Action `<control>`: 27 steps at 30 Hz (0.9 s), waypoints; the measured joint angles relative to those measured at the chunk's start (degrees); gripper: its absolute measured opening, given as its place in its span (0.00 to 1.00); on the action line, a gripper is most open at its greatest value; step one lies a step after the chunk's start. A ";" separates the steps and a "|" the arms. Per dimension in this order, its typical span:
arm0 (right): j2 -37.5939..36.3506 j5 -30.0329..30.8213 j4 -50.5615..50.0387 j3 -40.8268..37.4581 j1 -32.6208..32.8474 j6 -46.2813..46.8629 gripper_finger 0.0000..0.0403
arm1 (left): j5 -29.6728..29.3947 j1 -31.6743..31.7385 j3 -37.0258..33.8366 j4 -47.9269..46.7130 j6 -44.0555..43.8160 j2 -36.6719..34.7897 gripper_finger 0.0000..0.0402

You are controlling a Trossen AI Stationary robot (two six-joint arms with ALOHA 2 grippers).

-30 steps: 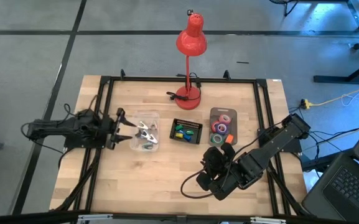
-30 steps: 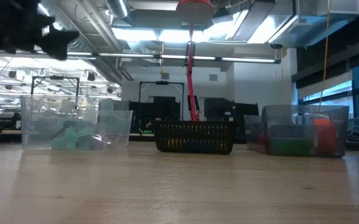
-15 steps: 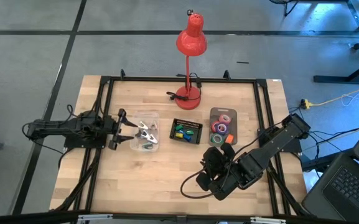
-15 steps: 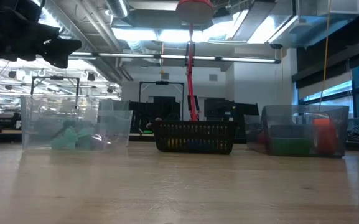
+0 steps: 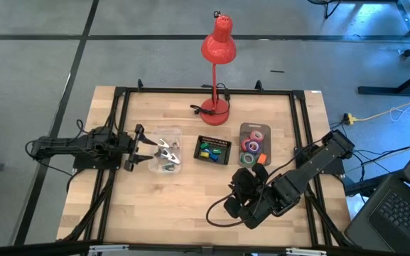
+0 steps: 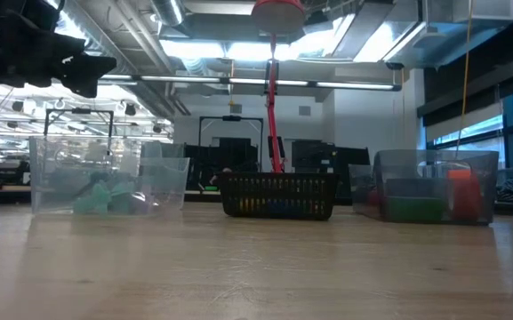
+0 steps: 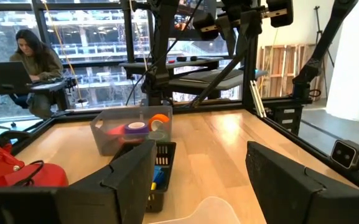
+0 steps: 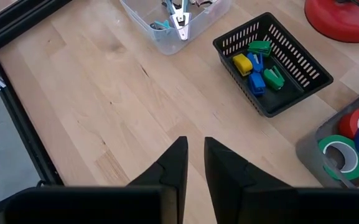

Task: Pick and place Stapler, Stapler remover, tape
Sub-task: Return to Home Position

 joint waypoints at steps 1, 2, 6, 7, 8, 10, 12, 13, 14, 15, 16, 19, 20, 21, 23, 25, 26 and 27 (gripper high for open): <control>0.00 0.01 0.00 0.00 0.00 0.00 0.14 | 0.00 0.00 0.00 0.00 0.00 0.00 0.60; 0.00 1.00 0.01 0.00 0.00 -0.71 0.14 | 0.00 0.00 0.00 0.00 0.00 0.00 0.60; 0.02 25.61 -1.30 0.02 -1.89 -14.16 0.14 | 0.00 0.00 0.00 0.00 0.02 0.00 0.60; 0.02 31.65 -1.72 0.00 -2.88 -14.33 0.14 | 0.00 0.00 0.00 0.00 0.02 0.00 0.60; 0.02 37.90 -1.71 0.00 -3.82 -14.24 0.14 | 0.00 0.00 0.00 0.00 0.02 0.00 0.60; -0.60 47.91 -3.87 0.00 -5.56 -12.61 0.14 | 0.00 0.00 0.00 0.00 0.02 0.00 0.60; -1.59 51.80 -8.31 0.02 -7.69 -6.67 0.14 | 0.00 0.00 0.00 0.00 0.02 0.00 0.60; -2.11 51.41 -11.42 0.02 -9.07 -1.89 0.14 | 0.00 0.00 0.00 0.00 0.02 0.00 0.60; -2.38 49.82 -15.32 0.02 -10.47 2.87 0.14 | 0.00 0.00 0.00 0.00 0.01 0.00 0.60; -2.60 47.57 -19.07 0.02 -11.96 6.91 0.14 | 0.00 0.00 0.00 0.00 0.02 0.00 0.60; -2.78 45.41 -19.90 -0.34 -13.18 9.13 0.14 | 0.01 0.00 0.00 0.00 0.02 0.00 0.60; -4.81 41.54 -16.10 -5.37 -15.49 4.47 0.14 | 0.02 0.00 0.00 0.00 0.02 0.00 0.60; -5.48 40.87 -14.99 -7.59 -15.75 4.38 0.14 | 0.02 0.00 0.00 0.00 0.01 0.00 0.60; -6.54 40.33 -14.72 -10.50 -15.89 5.32 0.14 | 0.06 0.00 0.00 0.02 0.02 0.00 0.60; -9.73 40.46 -11.44 -17.70 -16.00 8.73 0.14 | 0.04 0.00 0.00 -0.02 0.02 0.00 0.60; -14.95 42.17 -6.59 -26.33 -15.55 11.82 0.14 | 0.04 0.00 0.00 0.00 0.01 0.00 0.60; -17.53 42.82 -3.31 -30.59 -15.39 12.68 0.14 | 0.04 0.00 0.00 -0.02 0.02 0.00 0.60; -19.90 43.32 0.22 -34.65 -15.34 12.95 0.14 | 0.05 0.00 0.00 0.01 0.02 0.00 0.60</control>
